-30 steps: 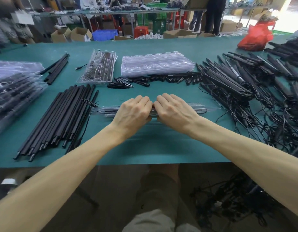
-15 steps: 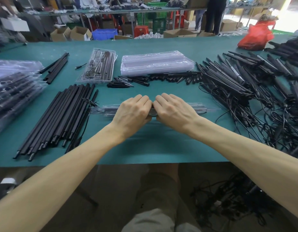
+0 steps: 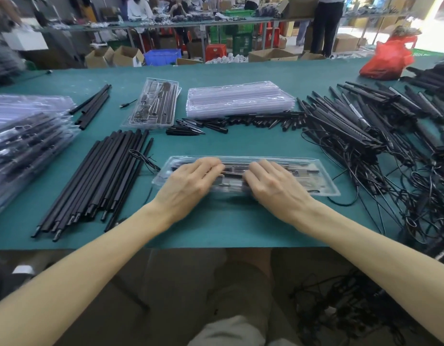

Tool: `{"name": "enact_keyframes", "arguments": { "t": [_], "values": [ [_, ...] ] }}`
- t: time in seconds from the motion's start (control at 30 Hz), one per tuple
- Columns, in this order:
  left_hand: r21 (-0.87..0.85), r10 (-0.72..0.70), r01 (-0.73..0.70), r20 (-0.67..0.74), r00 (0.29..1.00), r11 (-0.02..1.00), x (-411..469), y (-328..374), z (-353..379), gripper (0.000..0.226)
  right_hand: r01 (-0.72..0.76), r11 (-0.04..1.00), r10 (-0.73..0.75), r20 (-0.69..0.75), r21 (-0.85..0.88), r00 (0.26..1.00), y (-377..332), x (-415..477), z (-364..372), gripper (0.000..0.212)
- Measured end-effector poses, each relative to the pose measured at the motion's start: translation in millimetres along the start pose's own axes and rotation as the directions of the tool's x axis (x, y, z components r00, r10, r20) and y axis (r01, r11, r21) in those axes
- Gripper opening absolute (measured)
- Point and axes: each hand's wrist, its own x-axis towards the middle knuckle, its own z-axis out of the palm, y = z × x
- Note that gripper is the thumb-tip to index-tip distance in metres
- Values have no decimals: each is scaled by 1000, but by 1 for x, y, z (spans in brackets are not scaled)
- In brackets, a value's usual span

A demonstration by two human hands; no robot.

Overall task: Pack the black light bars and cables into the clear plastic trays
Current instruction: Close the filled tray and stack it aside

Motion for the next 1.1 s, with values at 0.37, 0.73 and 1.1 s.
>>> {"name": "enact_keyframes", "arguments": {
  "t": [0.37,0.73,1.1],
  "values": [
    [48,-49,42,166,985,998,-7,-6,12,61,-82,974,71,58,213,996,20,-43,-15,23],
    [47,-38,40,-45,998,998,-10,-5,0,49,-769,503,679,370,395,634,68,-60,-36,61],
    [46,-93,106,-232,968,993,-12,-6,1,42,-827,233,821,353,511,449,68,-55,-41,71]
  ]
}}
